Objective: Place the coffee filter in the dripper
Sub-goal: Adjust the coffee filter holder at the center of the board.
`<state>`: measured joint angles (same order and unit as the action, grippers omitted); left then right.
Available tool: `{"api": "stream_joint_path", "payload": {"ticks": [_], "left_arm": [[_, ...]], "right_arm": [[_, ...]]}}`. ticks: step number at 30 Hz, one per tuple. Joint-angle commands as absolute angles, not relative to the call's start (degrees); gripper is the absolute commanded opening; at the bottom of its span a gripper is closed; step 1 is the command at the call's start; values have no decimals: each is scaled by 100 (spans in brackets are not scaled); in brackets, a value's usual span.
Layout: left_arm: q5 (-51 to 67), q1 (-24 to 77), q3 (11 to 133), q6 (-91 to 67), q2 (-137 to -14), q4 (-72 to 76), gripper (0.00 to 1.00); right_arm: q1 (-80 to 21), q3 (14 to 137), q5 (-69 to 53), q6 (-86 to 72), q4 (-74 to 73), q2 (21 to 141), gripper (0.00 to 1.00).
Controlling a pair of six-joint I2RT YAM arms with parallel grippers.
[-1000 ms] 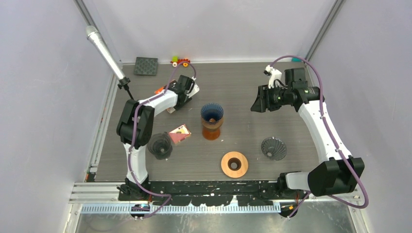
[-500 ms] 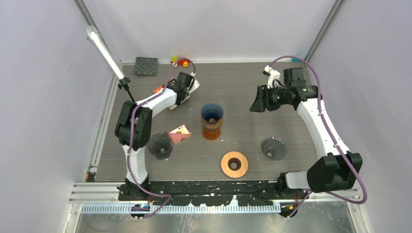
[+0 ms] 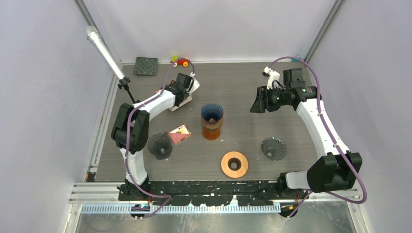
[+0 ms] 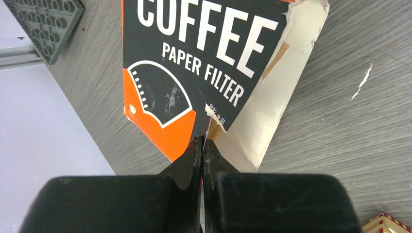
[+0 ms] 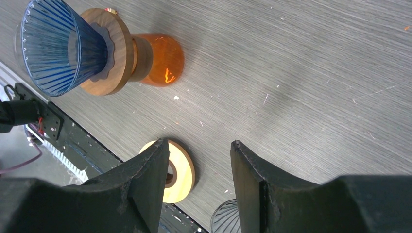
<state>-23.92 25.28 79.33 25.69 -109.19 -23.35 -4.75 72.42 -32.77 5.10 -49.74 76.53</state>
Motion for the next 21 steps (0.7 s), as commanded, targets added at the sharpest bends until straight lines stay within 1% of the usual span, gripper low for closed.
{"api": "stream_joint_path", "payload": {"ticks": [1, 11, 21], "left_arm": [[-2061, 2540, 7816, 2316, -10578, -2337, 0], [-1626, 2542, 7910, 2146, -9920, -2866, 0], [-739, 2453, 8928, 1884, -9955, -4697, 0]], "right_arm": [[-458, 7224, -3253, 623, -4843, 7603, 55], [-463, 7192, -3234, 642, -4853, 7637, 55], [-460, 7171, -3243, 676, -4864, 7636, 55]]}}
